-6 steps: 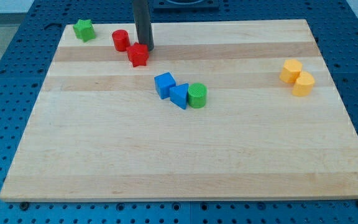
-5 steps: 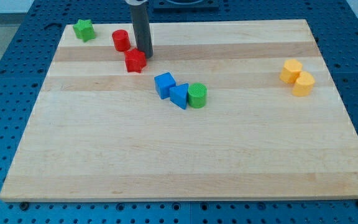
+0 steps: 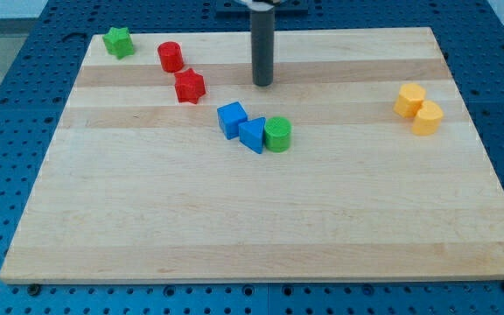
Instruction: Push blue cube slightly down and up
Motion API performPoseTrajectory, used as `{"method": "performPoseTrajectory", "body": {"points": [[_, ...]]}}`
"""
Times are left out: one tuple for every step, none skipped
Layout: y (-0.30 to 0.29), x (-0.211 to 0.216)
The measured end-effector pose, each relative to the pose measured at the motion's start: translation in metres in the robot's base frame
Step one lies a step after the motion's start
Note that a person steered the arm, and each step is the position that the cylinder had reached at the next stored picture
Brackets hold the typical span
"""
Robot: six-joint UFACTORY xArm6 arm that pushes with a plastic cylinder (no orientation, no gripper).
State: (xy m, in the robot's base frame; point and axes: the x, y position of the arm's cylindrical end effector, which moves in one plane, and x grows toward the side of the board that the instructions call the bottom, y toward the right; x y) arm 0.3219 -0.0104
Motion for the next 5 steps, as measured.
{"method": "performPoseTrajectory", "body": {"points": [[-0.004,0.014],[-0.009,0.035],[-0.029,0.067],[-0.072,0.083],[-0.11,0.094]]}}
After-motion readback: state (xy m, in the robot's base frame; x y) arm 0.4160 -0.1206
